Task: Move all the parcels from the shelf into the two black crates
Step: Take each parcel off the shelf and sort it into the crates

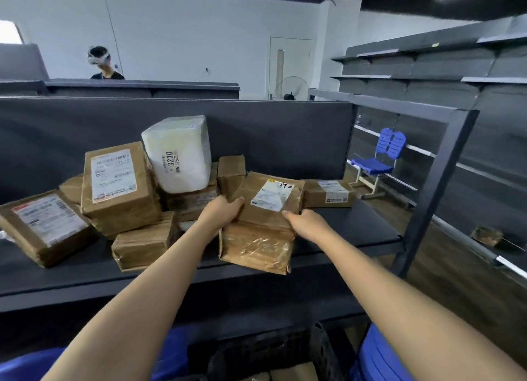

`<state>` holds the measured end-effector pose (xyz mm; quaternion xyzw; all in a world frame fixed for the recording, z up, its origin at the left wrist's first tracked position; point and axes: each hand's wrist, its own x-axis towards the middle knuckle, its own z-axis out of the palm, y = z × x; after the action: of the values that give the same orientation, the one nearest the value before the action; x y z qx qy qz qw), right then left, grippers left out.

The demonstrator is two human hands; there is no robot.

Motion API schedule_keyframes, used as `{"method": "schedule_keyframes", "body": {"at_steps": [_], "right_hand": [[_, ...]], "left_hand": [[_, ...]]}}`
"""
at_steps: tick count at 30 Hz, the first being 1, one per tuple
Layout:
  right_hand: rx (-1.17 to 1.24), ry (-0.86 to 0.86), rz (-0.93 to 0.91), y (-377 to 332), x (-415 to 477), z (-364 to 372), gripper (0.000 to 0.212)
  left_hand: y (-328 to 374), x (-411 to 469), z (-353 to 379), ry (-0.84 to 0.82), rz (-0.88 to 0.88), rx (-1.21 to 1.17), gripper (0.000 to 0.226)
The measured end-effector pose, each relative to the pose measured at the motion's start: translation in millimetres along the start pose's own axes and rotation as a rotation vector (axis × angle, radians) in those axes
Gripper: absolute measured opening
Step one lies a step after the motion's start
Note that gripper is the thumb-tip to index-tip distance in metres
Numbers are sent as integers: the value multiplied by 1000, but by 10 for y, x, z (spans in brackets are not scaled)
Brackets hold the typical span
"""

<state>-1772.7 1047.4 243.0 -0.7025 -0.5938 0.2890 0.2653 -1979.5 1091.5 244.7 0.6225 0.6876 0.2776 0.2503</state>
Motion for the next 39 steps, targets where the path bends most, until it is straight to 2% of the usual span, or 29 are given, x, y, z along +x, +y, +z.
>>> {"method": "schedule_keyframes", "body": {"at_steps": [3, 5, 12, 15, 23, 25, 28, 32, 39], "right_hand": [[103, -65, 14, 86, 38, 21, 62], [119, -60, -9, 112, 28, 36, 59], [191, 9, -76, 228, -161, 50, 47], [205, 63, -135, 271, -387, 20, 42], [414, 177, -314, 300, -1216, -48, 7], [468, 181, -373, 281, -1418, -45, 5], [575, 208, -433, 237, -1657, -14, 14], [645, 210, -464, 158, -1869, 81, 29], [712, 176, -520, 38, -2094, 325, 18]], "left_hand": [[-60, 39, 86, -1, -86, -174, 63], [-79, 13, 115, 11, -82, -215, 62], [-53, -346, 155, 79, -27, -110, 55], [-28, -631, 148, 165, 29, -148, 50], [37, -1532, 45, 367, 228, -387, 18], [-1, -1757, 36, 410, 272, -456, 23], [-100, -2079, 19, 464, 334, -550, 35], [-237, -2443, 18, 574, 397, -653, 38], [-445, -2741, -55, 632, 395, -762, 50]]}}
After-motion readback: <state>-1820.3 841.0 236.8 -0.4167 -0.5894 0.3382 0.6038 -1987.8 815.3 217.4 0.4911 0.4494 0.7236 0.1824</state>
